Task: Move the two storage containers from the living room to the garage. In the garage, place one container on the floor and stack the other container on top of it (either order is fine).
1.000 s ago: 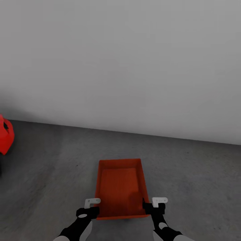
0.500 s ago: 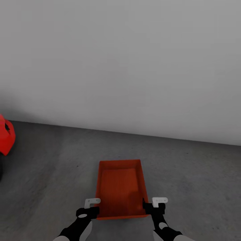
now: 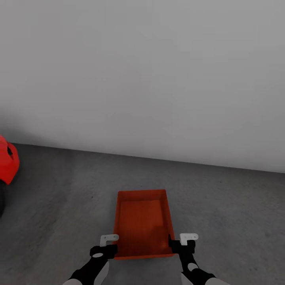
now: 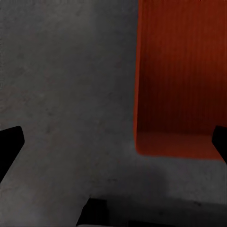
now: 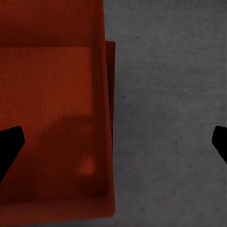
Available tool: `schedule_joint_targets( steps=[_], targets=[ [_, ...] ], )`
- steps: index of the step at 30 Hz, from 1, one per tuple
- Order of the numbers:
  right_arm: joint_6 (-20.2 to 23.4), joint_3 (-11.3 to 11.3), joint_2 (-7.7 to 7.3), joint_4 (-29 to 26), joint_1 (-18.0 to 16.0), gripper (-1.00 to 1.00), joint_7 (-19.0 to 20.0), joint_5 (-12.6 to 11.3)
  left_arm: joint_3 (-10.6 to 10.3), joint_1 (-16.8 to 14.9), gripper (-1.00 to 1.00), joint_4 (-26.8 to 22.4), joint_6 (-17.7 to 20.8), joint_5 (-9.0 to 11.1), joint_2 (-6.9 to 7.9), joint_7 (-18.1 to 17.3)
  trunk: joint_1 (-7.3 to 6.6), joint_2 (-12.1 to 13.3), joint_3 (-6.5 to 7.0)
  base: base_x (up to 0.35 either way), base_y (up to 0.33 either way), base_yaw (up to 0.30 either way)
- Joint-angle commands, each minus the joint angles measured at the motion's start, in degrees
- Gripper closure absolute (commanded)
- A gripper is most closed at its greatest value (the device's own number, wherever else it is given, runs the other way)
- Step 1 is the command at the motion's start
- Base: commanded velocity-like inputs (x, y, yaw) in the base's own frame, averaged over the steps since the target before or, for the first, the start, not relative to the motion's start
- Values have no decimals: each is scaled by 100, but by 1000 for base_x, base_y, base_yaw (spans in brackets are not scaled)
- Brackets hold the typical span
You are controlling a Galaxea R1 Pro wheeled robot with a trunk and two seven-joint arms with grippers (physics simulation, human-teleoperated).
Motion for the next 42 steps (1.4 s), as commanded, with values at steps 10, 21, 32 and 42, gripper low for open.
schedule_joint_targets(
  steps=[10,21,32,42],
  targets=[
    [-6,47,1,6,-4,-100,-49,2,-8,0,-100,-5,13,18,-4,33,-132,239,104,0,0,0],
    [-20,43,10,6,-4,-100,-57,-9,-11,-1,-100,-5,13,17,-9,34,-132,239,104,-8,0,0],
    [-24,40,6,6,-4,-100,-58,-9,-14,0,-100,-5,7,17,-18,34,-132,239,104,-288,0,0],
    [-24,39,7,6,-4,-100,-58,-10,-10,0,-100,-5,7,17,-18,34,-132,239,104,-344,0,0]
  ],
)
